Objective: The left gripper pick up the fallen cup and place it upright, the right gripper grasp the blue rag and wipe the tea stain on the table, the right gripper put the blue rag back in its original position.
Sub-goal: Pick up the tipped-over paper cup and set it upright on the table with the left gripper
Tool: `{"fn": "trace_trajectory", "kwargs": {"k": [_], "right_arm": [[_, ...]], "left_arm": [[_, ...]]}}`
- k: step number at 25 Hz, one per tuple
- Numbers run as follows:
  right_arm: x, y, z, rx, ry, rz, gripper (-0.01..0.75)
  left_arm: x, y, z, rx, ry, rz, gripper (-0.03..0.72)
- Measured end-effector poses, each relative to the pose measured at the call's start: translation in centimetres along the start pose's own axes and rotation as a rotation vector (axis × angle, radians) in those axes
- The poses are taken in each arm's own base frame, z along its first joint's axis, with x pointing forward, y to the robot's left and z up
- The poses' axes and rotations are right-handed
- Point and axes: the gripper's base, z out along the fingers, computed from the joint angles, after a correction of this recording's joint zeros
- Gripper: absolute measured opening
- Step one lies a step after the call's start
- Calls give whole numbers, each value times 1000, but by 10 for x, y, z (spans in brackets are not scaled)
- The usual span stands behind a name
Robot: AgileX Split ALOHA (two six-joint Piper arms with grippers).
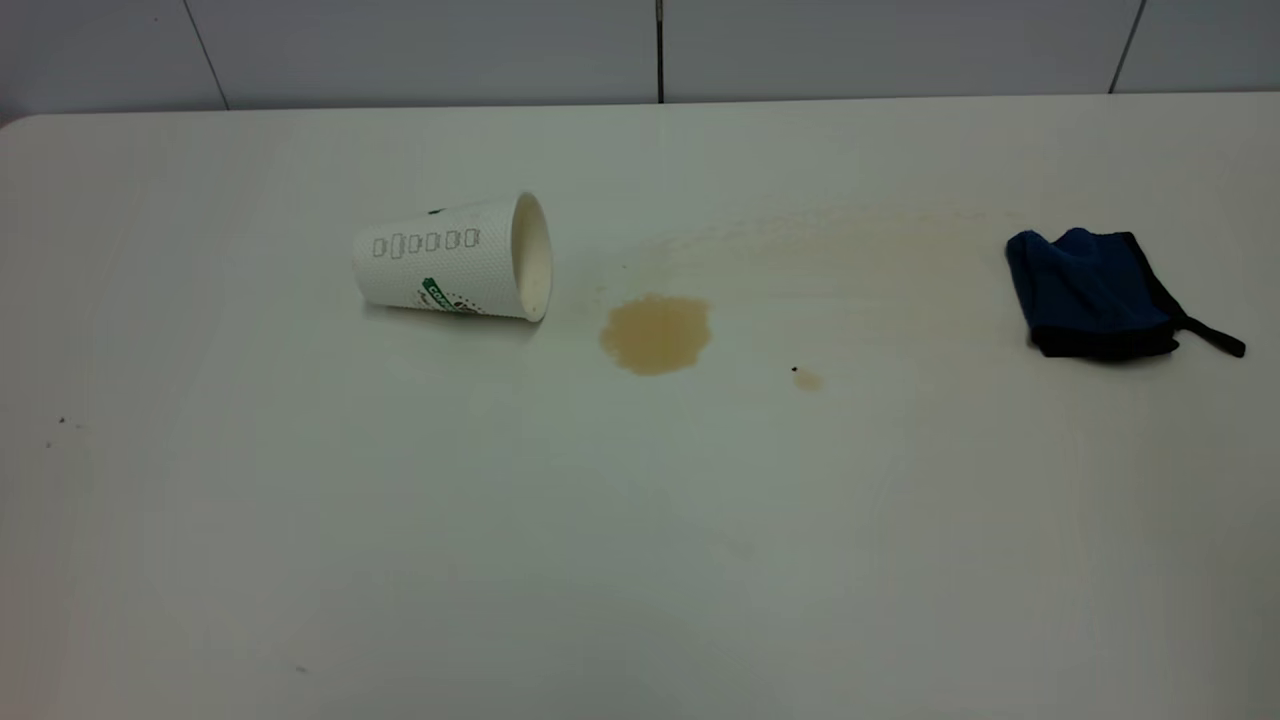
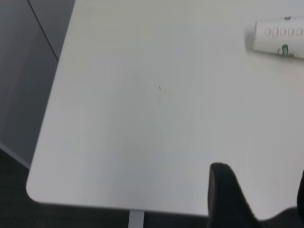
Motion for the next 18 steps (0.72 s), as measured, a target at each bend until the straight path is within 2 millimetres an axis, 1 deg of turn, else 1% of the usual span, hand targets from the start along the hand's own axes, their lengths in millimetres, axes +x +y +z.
{"fn": "trace_trajectory", "kwargs": {"k": [2, 4, 5, 8, 10, 12, 13, 16, 18], "right_arm": [[0, 0, 0, 0, 0, 0, 237], [0, 0, 0, 0, 0, 0, 237], [0, 0, 0, 0, 0, 0, 237], [0, 0, 0, 0, 0, 0, 237], [0, 0, 0, 0, 0, 0, 237], [0, 0, 0, 0, 0, 0, 237], [0, 0, 0, 0, 0, 0, 237], [0, 0, 0, 0, 0, 0, 237], [0, 0, 0, 0, 0, 0, 237]], "left_arm": [[-28, 0, 5, -9, 11, 18, 405], [-63, 0, 19, -13, 39, 51, 431], [-80, 0, 24, -13, 46, 60, 455], [-128, -2, 54, -9, 141, 88, 547], [-154, -5, 83, -4, 223, 102, 612], [-176, -11, 113, -1, 286, 139, 653], [-185, -15, 131, -4, 320, 162, 667], [-203, -38, 185, -14, 413, 247, 681], [-207, -64, 224, -29, 486, 315, 682]]}}
